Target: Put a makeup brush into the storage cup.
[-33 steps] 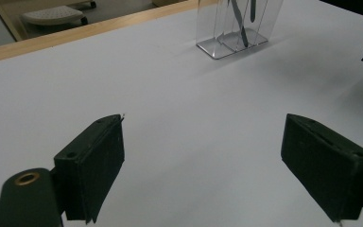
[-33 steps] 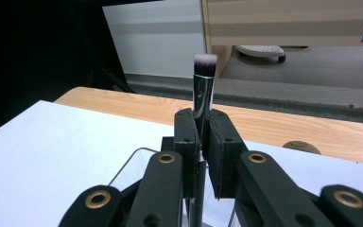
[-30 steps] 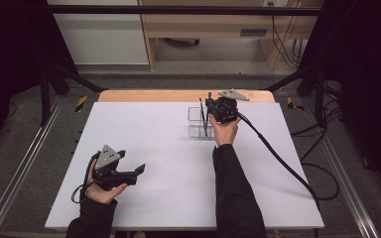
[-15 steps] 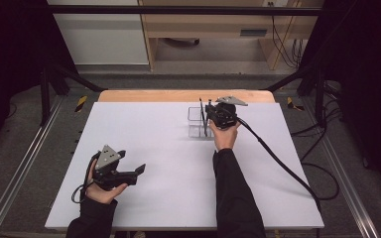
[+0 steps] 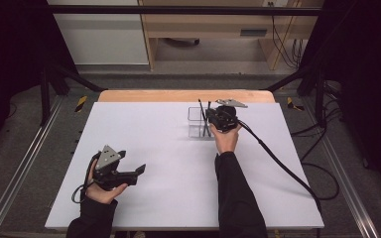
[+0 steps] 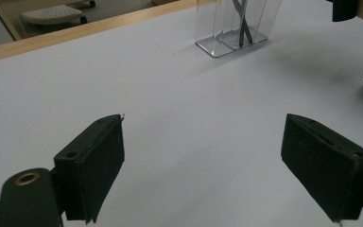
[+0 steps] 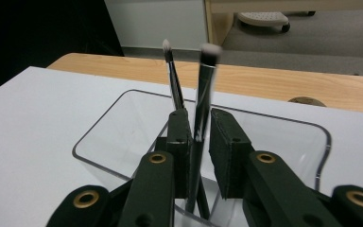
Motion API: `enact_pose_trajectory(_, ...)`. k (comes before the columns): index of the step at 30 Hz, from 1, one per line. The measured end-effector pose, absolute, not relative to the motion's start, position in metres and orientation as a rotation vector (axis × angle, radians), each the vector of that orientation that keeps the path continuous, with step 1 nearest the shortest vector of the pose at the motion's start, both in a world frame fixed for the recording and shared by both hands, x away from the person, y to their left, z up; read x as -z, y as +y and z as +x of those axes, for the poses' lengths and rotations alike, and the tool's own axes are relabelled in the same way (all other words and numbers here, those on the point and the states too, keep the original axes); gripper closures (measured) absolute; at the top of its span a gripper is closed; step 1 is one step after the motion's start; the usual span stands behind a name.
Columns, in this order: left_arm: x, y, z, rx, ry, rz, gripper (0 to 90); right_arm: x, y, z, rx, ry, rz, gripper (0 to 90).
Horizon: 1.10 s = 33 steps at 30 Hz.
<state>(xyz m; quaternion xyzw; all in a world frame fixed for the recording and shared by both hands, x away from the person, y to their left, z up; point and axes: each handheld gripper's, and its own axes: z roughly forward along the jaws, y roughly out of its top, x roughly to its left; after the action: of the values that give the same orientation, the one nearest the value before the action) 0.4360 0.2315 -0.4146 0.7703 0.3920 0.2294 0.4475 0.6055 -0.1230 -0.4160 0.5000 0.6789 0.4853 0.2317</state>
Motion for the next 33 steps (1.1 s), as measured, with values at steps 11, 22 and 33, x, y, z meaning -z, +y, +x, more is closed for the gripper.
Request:
enact_pose_trajectory(11, 0.414, 0.232, 0.436, -0.567, 0.969, 1.906, 13.3, 0.401, -0.142, 0.571, -1.423, 1.892, 1.298, 57.7)
enact_pose_trajectory(22, 0.415, 0.232, 0.436, -0.562, 0.967, 1.902, 12.3, 0.395, -0.157, 0.528, -1.451, 1.991, 1.194, 33.8)
enact_pose_trajectory(33, 0.414, 0.233, 0.435, -0.561, 0.961, 1.899, 11.5, 0.393, -0.175, 0.491, -1.47, 2.013, 1.129, 19.5)
